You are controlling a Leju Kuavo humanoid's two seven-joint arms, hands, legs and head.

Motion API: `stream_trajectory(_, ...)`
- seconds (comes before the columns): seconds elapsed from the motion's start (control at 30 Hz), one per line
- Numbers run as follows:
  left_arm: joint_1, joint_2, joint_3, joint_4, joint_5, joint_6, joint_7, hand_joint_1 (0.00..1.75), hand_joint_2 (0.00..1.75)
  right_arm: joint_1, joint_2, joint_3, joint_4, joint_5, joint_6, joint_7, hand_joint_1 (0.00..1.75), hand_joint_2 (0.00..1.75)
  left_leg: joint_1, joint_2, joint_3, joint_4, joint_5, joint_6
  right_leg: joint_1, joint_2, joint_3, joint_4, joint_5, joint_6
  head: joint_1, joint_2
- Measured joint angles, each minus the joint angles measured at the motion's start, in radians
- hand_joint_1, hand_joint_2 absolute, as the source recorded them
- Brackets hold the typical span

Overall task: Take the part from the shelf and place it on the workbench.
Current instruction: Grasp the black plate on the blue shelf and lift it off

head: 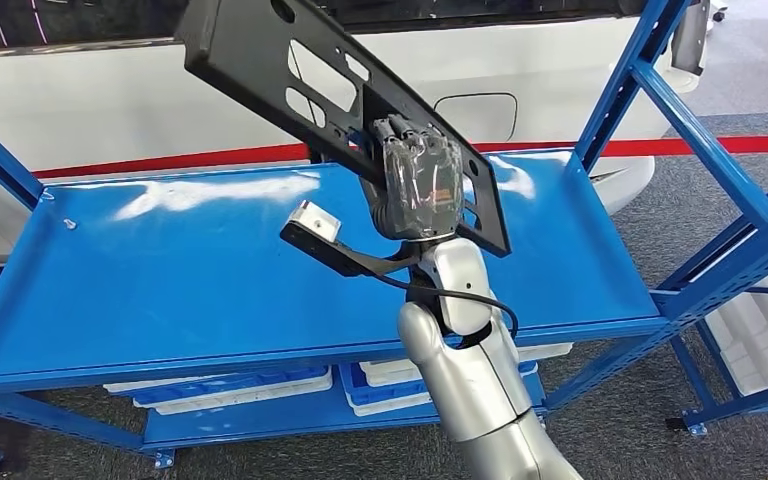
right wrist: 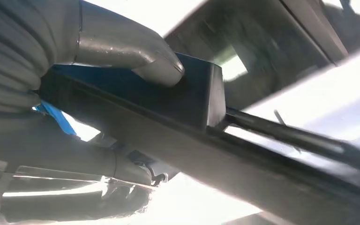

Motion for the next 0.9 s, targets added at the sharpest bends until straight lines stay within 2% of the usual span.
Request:
stream_trajectory(0.13,-0.002,-0.006,0.014,0.0,0.011,0.035,0.032,0.0,0.0,-0.004,0.002,0.034,-0.11,-0.048,0.005,-0.009,1.75,1.75,0.0,0.0,0.0,0.0,0.0,0.0,0.0,0.0,0.0,0.0,0.0,0.0,0.0,0.0)
stream_trajectory(0.3,-0.005,-0.014,0.024,0.0,0.006,0.068,0.072,0.0,0.0,-0.051,0.002,0.082,-0.133,-0.156,-0.005,-0.037,1.75,1.75,0.0,0.0,0.0,0.0,0.0,0.0,0.0,0.0,0.0,0.0,0.0,0.0,0.0,0.0)
stream_trajectory(0.47,-0.008,-0.022,0.032,0.0,0.006,0.079,0.13,0.0,0.0,-0.118,0.002,0.153,-0.1,-0.259,-0.003,-0.041,1.75,1.75,0.0,0.0,0.0,0.0,0.0,0.0,0.0,0.0,0.001,0.0,0.0,0.0,0.0,0.0)
stream_trajectory(0.6,-0.012,-0.028,0.035,0.001,-0.021,0.142,0.254,0.0,0.0,-0.193,0.002,0.242,-0.041,-0.361,-0.015,-0.012,1.75,1.75,-0.001,0.0,0.0,0.001,-0.001,0.0,-0.002,0.0,0.001,0.0,0.0,0.0,0.0,0.0)
stream_trajectory(0.67,-0.012,-0.029,0.035,0.001,-0.027,0.144,0.28,0.0,0.0,-0.225,0.002,0.287,-0.012,-0.39,-0.019,0.001,1.75,1.75,-0.002,0.0,0.0,0.002,-0.002,0.002,-0.004,0.0,0.001,0.0,0.0,0.001,0.0,0.0)
stream_trajectory(0.83,-0.013,-0.031,0.035,0.001,-0.038,0.131,0.317,0.0,0.0,-0.288,0.002,0.368,0.04,-0.476,-0.024,0.02,1.75,1.75,-0.004,0.0,-0.004,0.008,-0.007,0.01,-0.005,0.0,0.001,-0.001,0.0,0.002,0.0,0.0)
stream_trajectory(0.9,-0.014,-0.033,0.035,0.001,-0.041,0.13,0.33,0.0,0.0,-0.316,0.003,0.396,0.055,-0.505,-0.029,0.024,1.75,1.75,-0.003,0.001,-0.001,0.004,-0.002,0.017,-0.005,0.0,0.002,-0.002,0.001,0.006,0.0,0.0)
